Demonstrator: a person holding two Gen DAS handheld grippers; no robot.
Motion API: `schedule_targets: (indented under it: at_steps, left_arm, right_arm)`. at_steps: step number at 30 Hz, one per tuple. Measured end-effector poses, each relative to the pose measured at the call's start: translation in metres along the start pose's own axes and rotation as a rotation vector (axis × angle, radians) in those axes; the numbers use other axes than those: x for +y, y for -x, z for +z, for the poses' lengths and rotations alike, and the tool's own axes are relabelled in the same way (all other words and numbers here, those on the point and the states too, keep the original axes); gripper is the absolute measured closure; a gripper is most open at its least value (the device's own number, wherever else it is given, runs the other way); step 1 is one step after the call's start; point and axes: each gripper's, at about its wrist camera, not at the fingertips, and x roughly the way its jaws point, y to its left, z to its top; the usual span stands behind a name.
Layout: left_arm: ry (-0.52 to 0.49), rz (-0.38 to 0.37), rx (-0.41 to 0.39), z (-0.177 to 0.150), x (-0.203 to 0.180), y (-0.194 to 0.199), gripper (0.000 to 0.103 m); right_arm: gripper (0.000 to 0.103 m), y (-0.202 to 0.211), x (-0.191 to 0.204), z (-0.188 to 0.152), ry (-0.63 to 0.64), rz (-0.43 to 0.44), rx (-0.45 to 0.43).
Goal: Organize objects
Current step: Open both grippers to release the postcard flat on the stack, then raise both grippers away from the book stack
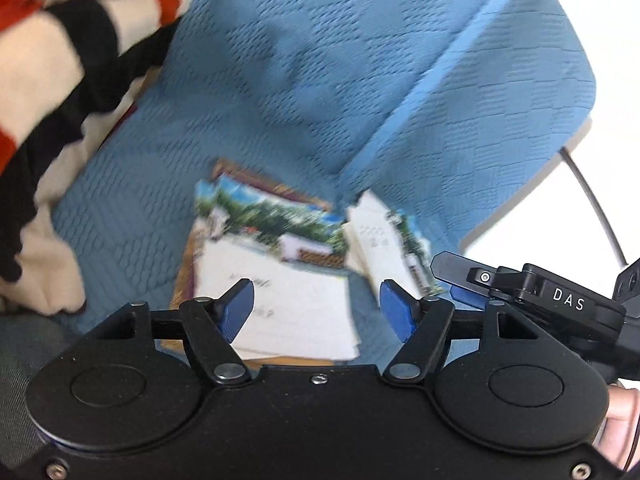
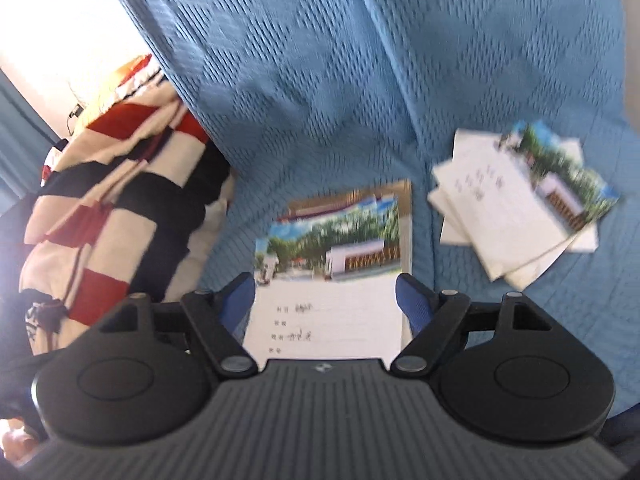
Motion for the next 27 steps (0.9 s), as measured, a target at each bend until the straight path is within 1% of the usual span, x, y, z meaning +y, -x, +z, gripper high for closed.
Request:
schedule_targets:
  at_steps: [1,3,7,11,13,16,18,22,24,26,27]
  left_arm:
    - [-0.013,-0.008,-0.012,0.001,-0.008,0.004,0.031]
    - [-0.042,-0.022,-0.033,0.002,-0.023,0.012,0.029]
    - [-0.094,-0.049,-0.060,0.002,-0.050,0.024,0.028]
    - [-0.128,-0.059,-0.072,0.000,-0.070,0.036,0.027]
    - [-0.146,-0.043,-0.076,-0.003,-0.080,0.041,0.026]
    - [-0.149,-0.049,-0.065,-0.007,-0.090,0.044,0.026]
    - [-0.156,-0.042,-0.054,-0.011,-0.096,0.044,0.026]
    - [-0.202,-0.045,-0.042,-0.022,-0.109,0.043,0.024]
    - [-0.205,-0.043,-0.032,-0.026,-0.113,0.041,0.024]
    - [-0.217,-0.042,-0.025,-0.031,-0.116,0.040,0.023]
    - [-0.227,-0.043,-0.021,-0.033,-0.118,0.039,0.020]
  right_arm:
    - [0.023,0.008,0.002,0.002,0.014,-0.004,-0.016]
    - [0.023,0.026,0.006,0.009,0.046,-0.020,-0.053]
    - [0.023,0.061,0.008,0.017,0.063,-0.034,-0.119]
    - [0.023,0.092,0.007,0.016,0.062,-0.058,-0.165]
    - [0.023,0.105,0.007,0.010,0.061,-0.059,-0.184]
    - [0.023,0.122,0.006,-0.003,0.062,-0.082,-0.204]
    - [0.023,0.131,0.002,-0.012,0.060,-0.104,-0.209]
    - [0.023,0.144,-0.006,-0.032,0.056,-0.147,-0.207]
    - [0.023,0.151,-0.014,-0.041,0.035,-0.183,-0.212]
    - [0.023,0.153,-0.023,-0.048,-0.001,-0.201,-0.207]
    - [0.023,0.154,-0.027,-0.051,-0.015,-0.203,-0.205]
